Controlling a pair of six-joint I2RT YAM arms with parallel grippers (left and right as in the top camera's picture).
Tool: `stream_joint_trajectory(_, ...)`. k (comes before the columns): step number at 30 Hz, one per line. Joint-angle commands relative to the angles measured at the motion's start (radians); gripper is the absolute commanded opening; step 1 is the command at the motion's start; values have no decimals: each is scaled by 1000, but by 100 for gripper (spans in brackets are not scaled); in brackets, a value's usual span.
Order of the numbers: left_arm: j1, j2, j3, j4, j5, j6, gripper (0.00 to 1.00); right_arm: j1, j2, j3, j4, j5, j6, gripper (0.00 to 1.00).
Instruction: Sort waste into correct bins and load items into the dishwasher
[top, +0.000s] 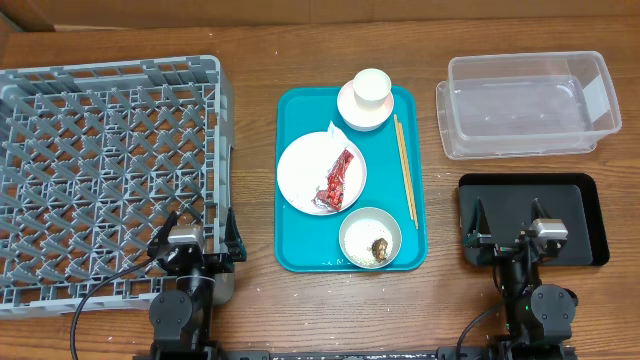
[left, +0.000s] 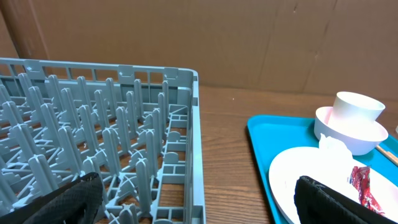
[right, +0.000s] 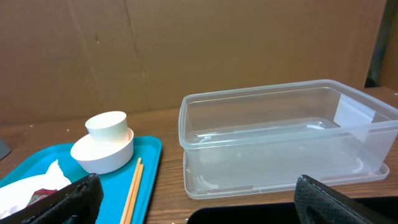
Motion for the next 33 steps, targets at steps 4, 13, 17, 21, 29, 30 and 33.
stream_joint_trajectory(4,-7,-9,-4,40,18,-37,100,6,-9,-11,3,-6,-8,100)
stream_joint_trajectory(13,-7,-9,-4,286,467,-537,100,6,-9,-11,3,-6,-8,100)
stream_joint_trajectory(17,-6,-9,13,565,453,-501,100,6,-9,-11,3,-6,-8,100)
stream_joint_trajectory(21,-6,6,132,459,436,-436,100,6,-9,-11,3,-6,-8,100)
stream_joint_trajectory(29,-6,188,419,63,431,-89,100,6,-9,-11,3,-6,-8,100)
stream_joint_trajectory(30,-6,206,434,45,425,-80,100,6,-9,-11,3,-6,-8,100)
stream_joint_trajectory(33,-6,255,445,32,375,-80,100,6,-9,-11,3,-6,-8,100)
